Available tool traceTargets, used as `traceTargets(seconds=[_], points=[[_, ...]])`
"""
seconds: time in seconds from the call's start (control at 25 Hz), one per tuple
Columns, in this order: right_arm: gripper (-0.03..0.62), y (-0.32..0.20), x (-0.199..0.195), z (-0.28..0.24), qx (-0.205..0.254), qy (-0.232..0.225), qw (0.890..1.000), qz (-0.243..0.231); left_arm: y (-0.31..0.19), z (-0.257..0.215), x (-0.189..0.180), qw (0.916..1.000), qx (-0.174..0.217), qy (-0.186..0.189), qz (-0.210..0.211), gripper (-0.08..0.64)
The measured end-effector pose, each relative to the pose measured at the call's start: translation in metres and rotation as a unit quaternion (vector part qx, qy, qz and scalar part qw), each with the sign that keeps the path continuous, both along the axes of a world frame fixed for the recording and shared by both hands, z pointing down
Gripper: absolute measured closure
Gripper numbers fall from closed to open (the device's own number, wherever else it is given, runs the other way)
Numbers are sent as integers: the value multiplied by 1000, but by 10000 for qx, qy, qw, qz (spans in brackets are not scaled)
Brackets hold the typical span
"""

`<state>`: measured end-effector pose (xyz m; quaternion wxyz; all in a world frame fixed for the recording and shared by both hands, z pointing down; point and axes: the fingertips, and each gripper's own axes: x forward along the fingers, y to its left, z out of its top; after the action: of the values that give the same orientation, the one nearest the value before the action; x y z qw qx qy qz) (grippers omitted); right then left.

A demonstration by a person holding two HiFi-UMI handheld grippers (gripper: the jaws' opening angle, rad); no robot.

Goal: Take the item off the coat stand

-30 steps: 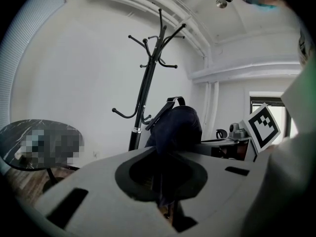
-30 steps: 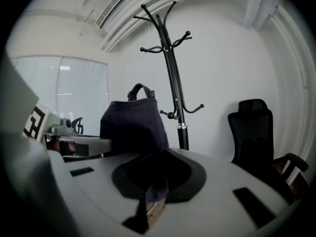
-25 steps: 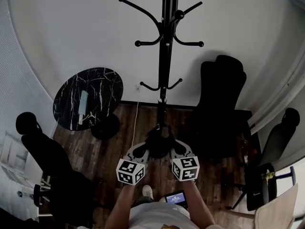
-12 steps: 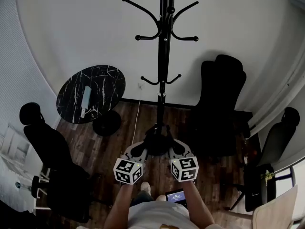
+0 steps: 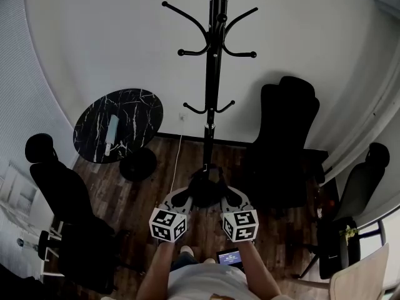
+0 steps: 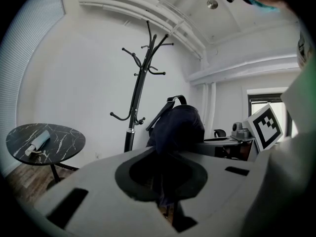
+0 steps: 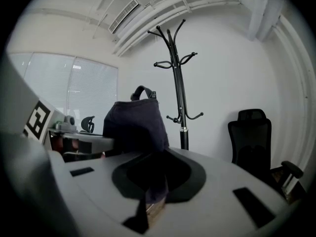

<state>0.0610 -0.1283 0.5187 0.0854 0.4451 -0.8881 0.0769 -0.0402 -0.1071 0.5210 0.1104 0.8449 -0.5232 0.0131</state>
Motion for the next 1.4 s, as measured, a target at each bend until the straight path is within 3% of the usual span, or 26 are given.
traceTargets(seconds=[1.4], points=[[561,12,14,9,-167,32,9999,14,11,9,12,9999,-82,70,41,532]])
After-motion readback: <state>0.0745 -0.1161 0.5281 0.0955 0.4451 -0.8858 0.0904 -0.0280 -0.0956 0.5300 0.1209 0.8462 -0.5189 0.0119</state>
